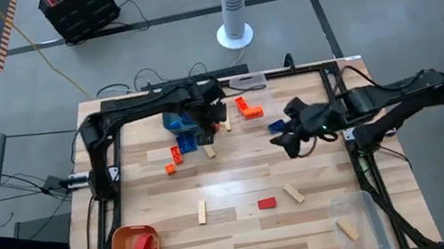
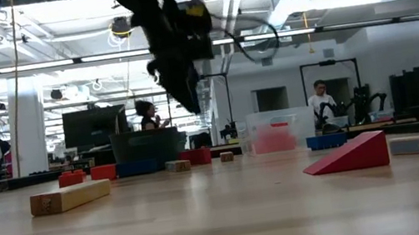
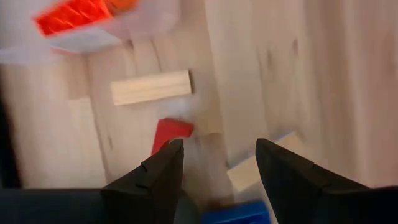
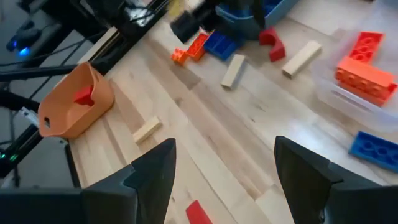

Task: Sort blocks
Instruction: Put the red block into the orange bin

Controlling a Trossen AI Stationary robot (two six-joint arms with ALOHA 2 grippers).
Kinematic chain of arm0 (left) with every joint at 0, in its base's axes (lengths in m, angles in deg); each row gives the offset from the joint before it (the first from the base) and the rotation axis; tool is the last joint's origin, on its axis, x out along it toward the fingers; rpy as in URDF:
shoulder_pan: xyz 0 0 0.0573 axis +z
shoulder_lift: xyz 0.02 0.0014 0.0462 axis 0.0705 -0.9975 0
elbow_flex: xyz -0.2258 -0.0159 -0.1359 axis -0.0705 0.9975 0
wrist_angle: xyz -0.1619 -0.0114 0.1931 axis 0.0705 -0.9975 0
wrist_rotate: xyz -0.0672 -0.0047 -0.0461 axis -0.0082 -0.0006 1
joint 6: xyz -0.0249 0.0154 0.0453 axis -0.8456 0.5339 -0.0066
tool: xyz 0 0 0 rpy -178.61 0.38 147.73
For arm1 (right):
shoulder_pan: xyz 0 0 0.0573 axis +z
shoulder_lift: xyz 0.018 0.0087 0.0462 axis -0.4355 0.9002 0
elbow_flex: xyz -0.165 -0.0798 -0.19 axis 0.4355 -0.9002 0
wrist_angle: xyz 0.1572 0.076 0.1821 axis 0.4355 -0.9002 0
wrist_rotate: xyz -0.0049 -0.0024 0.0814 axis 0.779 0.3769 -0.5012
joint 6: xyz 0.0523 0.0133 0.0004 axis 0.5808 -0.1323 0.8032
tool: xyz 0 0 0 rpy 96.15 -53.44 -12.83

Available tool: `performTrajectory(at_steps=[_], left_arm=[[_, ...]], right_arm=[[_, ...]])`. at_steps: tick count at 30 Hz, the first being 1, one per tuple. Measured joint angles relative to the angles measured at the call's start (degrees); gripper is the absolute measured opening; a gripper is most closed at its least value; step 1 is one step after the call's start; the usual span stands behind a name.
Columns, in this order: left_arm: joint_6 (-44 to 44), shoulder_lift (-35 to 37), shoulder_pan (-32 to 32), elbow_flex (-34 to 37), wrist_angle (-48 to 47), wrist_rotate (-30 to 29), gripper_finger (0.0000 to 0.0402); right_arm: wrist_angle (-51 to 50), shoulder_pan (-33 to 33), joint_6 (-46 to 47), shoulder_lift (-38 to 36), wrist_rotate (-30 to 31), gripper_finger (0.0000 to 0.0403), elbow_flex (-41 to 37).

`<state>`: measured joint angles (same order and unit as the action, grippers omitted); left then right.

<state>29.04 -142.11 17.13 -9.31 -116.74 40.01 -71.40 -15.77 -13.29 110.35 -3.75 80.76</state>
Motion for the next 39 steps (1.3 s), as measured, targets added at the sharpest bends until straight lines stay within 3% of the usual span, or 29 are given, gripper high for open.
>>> performTrajectory(at_steps=[10,20,32,39], left_arm=[[4.61,-8.11,0.01,-4.34,-0.67,-12.22,0.0195],[6.44,-8.16,1.45,-3.75,-0.32,-7.65,0.0194],[7.14,-11.97,1.97,-4.06,1.68,-9.72,0.0193],[9.84,-13.73,1.9,-3.89,0.44,-8.2,0.0138]], right_arm=[[-4.62,9.02,8.65,-0.5,7.6,0.0265,0.0],[-4.83,10.59,10.47,-0.5,10.53,0.0265,0.0],[-3.36,10.94,10.64,-0.48,10.6,0.0265,0.02],[-2.96,10.94,11.36,-0.48,11.3,0.0265,0.02]])
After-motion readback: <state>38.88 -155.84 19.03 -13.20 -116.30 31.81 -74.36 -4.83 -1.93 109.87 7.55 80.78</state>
